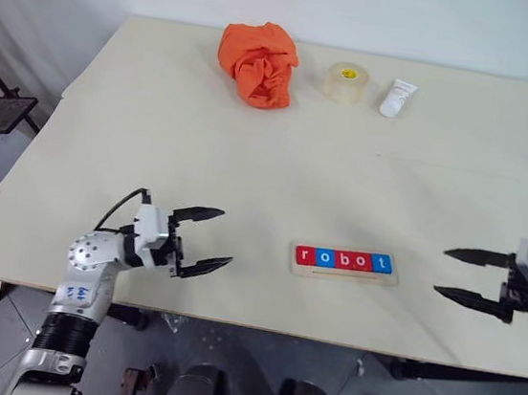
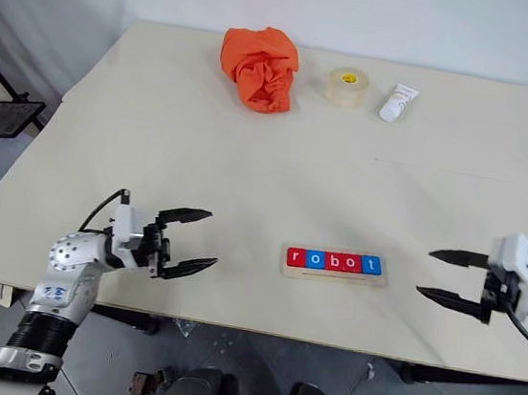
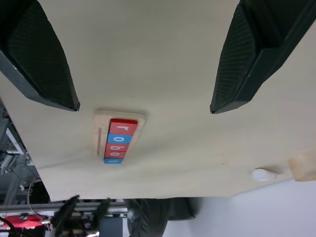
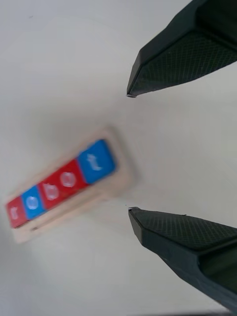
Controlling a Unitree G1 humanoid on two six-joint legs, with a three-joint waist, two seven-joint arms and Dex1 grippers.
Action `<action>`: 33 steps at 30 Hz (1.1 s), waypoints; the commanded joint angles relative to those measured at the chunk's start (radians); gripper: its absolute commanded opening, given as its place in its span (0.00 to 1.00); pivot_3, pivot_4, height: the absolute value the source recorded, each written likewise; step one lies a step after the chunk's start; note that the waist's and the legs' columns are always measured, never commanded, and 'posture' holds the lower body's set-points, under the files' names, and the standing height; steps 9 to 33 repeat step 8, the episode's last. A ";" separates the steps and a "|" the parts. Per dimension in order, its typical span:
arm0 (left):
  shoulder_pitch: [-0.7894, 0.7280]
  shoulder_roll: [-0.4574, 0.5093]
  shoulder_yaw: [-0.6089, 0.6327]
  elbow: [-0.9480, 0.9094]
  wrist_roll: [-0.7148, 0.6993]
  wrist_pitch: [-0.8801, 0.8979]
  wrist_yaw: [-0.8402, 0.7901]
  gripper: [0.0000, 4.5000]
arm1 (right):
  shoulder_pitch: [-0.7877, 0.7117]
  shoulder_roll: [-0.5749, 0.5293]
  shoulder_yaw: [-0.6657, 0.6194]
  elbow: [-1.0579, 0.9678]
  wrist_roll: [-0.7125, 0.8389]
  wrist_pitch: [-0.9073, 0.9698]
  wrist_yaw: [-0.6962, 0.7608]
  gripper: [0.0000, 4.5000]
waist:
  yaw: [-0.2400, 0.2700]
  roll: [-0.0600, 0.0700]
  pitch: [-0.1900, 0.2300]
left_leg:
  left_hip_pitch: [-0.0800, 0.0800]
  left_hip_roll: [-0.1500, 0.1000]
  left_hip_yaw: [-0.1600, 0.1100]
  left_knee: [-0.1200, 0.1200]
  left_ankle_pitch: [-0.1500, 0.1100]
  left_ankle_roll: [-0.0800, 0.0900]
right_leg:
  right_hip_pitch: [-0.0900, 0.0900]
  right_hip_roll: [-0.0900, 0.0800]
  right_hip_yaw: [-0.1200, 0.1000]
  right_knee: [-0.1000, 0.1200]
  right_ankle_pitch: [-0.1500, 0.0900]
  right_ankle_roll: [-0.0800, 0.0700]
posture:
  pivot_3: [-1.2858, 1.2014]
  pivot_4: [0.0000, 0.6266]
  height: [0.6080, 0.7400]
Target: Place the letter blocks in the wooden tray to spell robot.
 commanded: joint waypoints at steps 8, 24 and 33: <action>-0.026 -0.002 0.041 -0.004 -0.065 0.028 -0.062 1.00 | 0.045 -0.099 -0.009 0.025 0.211 -0.049 0.071 0.83 | -0.002 0.000 0.000 | 0.005 0.001 0.000 0.001 0.000 0.000 | 0.006 0.000 0.000 -0.003 0.000 0.000 | 0.52 0.24 1.00; -0.026 -0.002 0.041 -0.004 -0.065 0.028 -0.062 1.00 | 0.045 -0.099 -0.009 0.025 0.211 -0.049 0.071 0.83 | -0.002 0.000 0.000 | 0.005 0.001 0.000 0.001 0.000 0.000 | 0.006 0.000 0.000 -0.003 0.000 0.000 | 0.52 0.24 1.00; -0.026 -0.002 0.041 -0.004 -0.065 0.028 -0.062 1.00 | 0.045 -0.099 -0.009 0.025 0.211 -0.049 0.071 0.83 | -0.002 0.000 0.000 | 0.005 0.001 0.000 0.001 0.000 0.000 | 0.006 0.000 0.000 -0.003 0.000 0.000 | 0.52 0.24 1.00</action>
